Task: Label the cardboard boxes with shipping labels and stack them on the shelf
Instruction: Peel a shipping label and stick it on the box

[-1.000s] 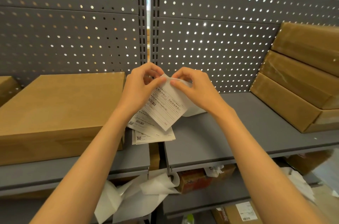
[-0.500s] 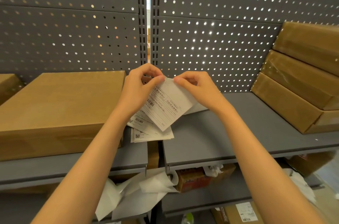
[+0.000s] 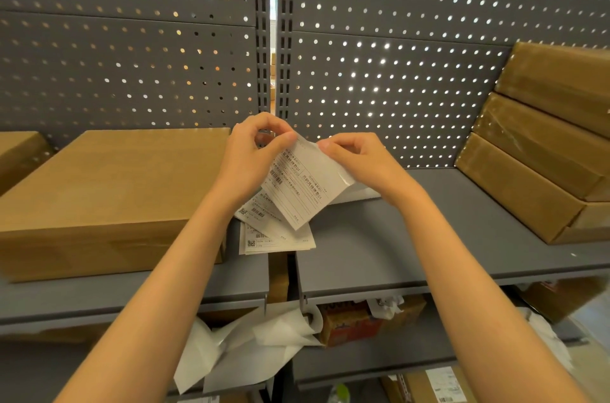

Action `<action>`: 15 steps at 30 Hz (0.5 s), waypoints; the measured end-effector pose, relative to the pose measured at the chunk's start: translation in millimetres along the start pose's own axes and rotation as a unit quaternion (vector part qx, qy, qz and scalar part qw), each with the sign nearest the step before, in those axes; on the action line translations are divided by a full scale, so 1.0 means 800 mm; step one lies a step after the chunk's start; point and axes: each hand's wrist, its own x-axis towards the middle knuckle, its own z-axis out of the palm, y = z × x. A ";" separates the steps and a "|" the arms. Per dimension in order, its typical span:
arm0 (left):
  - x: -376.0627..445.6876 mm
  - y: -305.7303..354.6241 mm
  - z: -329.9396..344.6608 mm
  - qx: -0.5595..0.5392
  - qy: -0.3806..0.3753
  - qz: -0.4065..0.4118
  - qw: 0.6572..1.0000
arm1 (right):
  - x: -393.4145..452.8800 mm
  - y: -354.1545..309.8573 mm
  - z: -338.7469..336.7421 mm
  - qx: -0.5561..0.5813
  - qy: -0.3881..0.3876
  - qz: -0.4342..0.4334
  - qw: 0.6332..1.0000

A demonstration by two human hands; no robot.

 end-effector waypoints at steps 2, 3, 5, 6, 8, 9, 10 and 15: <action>0.000 0.001 0.001 0.003 0.004 -0.003 1.000 | 0.000 0.002 0.000 0.000 0.005 0.002 1.000; -0.001 0.001 0.001 0.004 0.006 -0.005 1.000 | 0.000 0.003 0.000 -0.002 0.006 0.003 1.000; -0.001 0.002 0.000 0.000 0.007 -0.012 1.000 | -0.001 0.005 -0.001 -0.001 0.009 0.006 1.000; -0.002 0.003 0.000 -0.003 0.007 -0.015 1.000 | -0.001 0.006 -0.001 0.000 0.011 0.007 1.000; -0.003 0.004 -0.001 -0.003 0.009 -0.017 1.000 | -0.002 0.009 -0.001 -0.007 0.015 0.008 1.000; -0.003 0.005 -0.001 -0.003 0.010 -0.017 1.000 | -0.002 0.011 -0.001 -0.012 0.016 0.010 1.000; -0.003 0.005 -0.002 -0.005 0.012 -0.018 1.000 | -0.001 0.013 -0.002 -0.014 0.016 0.012 1.000; -0.004 0.010 -0.004 -0.020 0.021 -0.014 0.999 | -0.001 0.019 -0.001 0.002 0.015 0.008 1.000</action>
